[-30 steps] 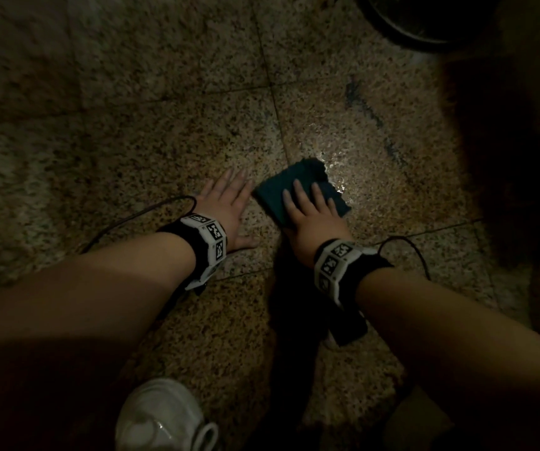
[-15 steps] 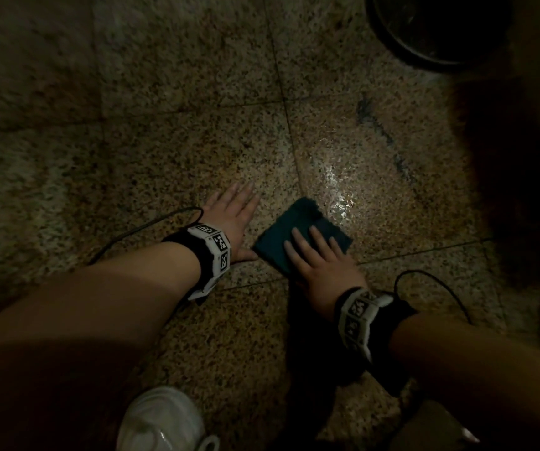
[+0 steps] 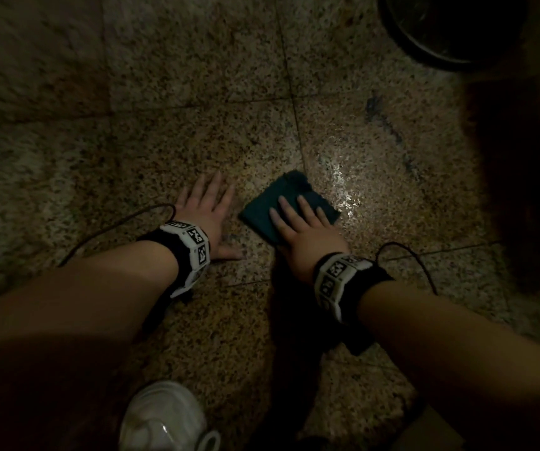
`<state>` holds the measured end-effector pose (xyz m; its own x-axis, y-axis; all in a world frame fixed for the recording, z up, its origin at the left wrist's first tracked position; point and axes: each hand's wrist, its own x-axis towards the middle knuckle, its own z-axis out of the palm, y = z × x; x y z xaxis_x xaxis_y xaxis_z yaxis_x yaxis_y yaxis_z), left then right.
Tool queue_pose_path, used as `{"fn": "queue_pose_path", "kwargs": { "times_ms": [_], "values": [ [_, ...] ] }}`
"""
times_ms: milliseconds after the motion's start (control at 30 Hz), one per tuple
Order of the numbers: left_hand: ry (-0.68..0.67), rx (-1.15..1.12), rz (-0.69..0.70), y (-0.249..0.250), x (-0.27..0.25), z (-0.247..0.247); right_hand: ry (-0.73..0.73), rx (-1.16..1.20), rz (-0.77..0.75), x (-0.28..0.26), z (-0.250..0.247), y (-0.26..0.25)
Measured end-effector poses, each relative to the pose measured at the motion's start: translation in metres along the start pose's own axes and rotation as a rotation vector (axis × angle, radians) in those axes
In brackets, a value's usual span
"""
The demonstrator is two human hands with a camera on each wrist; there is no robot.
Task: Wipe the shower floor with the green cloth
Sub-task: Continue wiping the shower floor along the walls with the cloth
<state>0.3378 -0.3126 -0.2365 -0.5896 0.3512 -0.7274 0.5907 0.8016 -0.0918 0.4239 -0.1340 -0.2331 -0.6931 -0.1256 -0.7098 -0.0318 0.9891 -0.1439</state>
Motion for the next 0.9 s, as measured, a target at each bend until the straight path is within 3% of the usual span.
{"fn": "queue_pose_path", "kwargs": {
  "times_ms": [233, 633, 900],
  "values": [
    [-0.048, 0.015, -0.031, -0.015, -0.008, 0.005, 0.009, 0.029, 0.021, 0.009, -0.007, -0.010],
    [-0.104, 0.032, 0.042, -0.028, -0.011, 0.005, -0.141, -0.179, -0.181, -0.034, 0.037, -0.015],
    [-0.086, 0.063, 0.053, -0.033, -0.017, 0.007, -0.056, -0.118, -0.173, -0.014, 0.020, -0.022]
  ]
}}
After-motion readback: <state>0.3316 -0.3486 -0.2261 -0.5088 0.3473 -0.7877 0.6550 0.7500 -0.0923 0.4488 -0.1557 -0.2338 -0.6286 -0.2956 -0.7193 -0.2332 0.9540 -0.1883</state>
